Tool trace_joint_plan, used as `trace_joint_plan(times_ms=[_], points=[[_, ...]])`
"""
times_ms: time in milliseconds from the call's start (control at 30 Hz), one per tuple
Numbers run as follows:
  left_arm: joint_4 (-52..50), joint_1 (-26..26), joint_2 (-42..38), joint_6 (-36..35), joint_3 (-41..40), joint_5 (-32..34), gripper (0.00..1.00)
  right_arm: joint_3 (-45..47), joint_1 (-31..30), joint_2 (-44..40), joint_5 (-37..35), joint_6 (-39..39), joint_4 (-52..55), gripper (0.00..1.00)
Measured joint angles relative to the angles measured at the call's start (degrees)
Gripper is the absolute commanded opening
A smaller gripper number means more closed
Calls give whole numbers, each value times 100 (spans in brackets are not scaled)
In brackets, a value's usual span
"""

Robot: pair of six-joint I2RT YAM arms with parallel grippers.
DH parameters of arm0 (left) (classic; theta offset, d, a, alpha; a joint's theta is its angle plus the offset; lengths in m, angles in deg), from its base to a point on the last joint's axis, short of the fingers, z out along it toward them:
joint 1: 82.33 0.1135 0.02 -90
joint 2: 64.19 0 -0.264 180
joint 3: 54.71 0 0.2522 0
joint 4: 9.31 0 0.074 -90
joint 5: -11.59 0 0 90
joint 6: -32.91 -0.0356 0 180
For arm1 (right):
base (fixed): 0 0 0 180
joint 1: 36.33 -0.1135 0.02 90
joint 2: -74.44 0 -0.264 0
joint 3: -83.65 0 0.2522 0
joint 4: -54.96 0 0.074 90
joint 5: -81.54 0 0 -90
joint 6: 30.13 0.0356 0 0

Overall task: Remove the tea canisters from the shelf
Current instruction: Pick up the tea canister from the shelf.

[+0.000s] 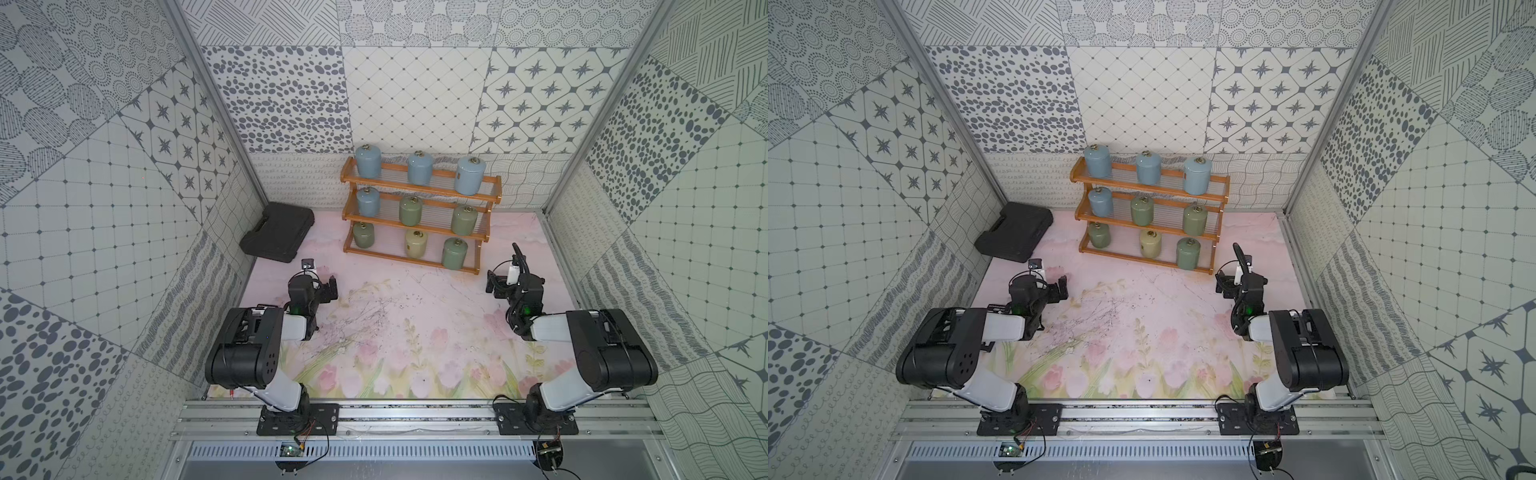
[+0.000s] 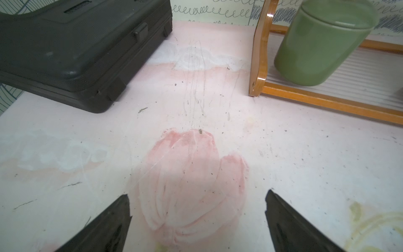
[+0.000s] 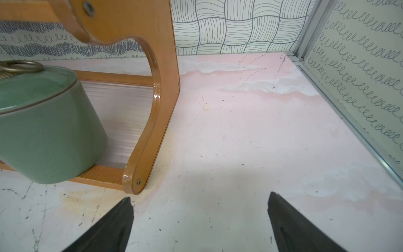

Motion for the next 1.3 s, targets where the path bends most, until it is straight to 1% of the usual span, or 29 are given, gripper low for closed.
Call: trace_joint_plan(times_ms=[1167,1233,1300], points=[[0,4,0,2,0,-20,100,0,0,0,2,0,2,100],[-13,4,-20,-4,0,-44,100,-20,0,-55,68,-24,136,100],[-107,-7,-146,-28,11,-59,100,-111,-7,-304,140,-48,595,100]])
